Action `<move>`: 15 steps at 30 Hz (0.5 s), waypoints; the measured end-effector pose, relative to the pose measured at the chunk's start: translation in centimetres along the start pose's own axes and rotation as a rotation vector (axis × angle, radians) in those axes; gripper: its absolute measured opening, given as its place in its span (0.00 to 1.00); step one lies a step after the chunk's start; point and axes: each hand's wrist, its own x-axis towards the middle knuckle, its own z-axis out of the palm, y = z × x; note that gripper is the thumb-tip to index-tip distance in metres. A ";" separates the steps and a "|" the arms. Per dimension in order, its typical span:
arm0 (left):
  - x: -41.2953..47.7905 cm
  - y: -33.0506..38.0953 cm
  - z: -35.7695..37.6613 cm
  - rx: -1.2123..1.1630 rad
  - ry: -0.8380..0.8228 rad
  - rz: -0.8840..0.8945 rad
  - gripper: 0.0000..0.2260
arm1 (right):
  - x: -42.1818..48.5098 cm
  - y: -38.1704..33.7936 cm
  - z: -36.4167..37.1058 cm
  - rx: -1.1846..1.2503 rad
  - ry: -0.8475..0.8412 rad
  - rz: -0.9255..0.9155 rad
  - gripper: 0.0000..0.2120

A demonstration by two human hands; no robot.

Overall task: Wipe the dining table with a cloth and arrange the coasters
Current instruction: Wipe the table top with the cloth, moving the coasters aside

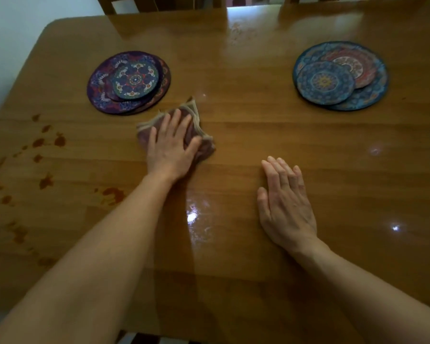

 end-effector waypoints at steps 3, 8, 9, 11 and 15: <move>2.3 3.0 0.2 0.020 0.007 -0.069 0.27 | 0.1 0.1 0.1 0.021 0.027 0.008 0.26; -2.6 7.8 1.3 0.010 0.010 0.110 0.27 | 0.1 0.1 -0.3 0.147 0.041 0.044 0.27; -4.4 8.5 1.6 0.003 0.011 0.146 0.26 | 0.1 0.1 -0.4 0.179 0.055 0.049 0.27; -8.2 9.4 2.5 -0.005 0.023 0.207 0.27 | 0.0 0.1 -0.5 0.202 0.067 0.046 0.28; -14.6 10.5 4.3 -0.085 0.079 0.248 0.27 | 0.1 0.3 -0.4 0.190 0.051 0.035 0.30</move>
